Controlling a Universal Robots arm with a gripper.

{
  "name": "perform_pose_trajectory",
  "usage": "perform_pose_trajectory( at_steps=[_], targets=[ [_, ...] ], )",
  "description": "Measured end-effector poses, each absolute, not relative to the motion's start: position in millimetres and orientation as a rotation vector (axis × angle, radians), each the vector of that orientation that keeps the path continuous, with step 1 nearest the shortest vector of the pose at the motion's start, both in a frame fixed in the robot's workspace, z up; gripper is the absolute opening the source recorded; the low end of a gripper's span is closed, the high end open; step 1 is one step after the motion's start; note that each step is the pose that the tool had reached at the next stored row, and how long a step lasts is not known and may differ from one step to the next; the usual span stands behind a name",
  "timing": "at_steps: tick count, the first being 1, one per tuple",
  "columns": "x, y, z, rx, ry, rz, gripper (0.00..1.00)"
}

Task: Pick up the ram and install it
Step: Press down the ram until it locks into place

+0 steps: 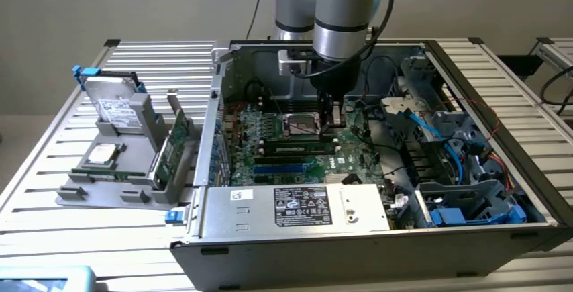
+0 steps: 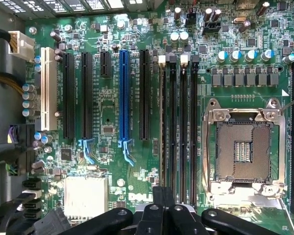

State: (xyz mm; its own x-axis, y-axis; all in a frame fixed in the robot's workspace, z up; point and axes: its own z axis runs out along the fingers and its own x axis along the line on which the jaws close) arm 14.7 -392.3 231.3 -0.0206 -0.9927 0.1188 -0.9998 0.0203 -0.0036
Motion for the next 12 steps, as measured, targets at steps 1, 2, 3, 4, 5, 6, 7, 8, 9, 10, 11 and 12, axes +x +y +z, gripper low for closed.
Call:
perform_pose_trajectory(
  at_steps=[1,2,3,4,5,6,7,8,9,10,11,12],
  targets=[
    [14.7,-392.3,230.9,2.139,-2.184,0.132,0.11],
    [14.7,-392.3,230.5,2.138,-2.184,0.132,0.11],
    [14.6,-392.3,230.1,2.138,-2.185,0.132,0.11],
    [14.6,-392.3,229.6,2.138,-2.185,0.132,0.11],
    [14.6,-392.3,229.3,2.137,-2.186,0.132,0.11],
    [14.6,-392.3,228.9,2.137,-2.186,0.132,0.11],
    [14.6,-392.3,228.4,2.136,-2.187,0.132,0.11],
    [14.6,-392.3,227.9,2.136,-2.187,0.133,0.11],
    [14.6,-392.3,227.5,2.136,-2.187,0.133,0.11],
    [14.6,-392.4,227.1,2.136,-2.188,0.133,0.11],
    [14.6,-392.4,226.7,2.135,-2.188,0.134,0.11],
    [14.6,-392.4,226.3,2.135,-2.188,0.134,0.11]
  ],
)
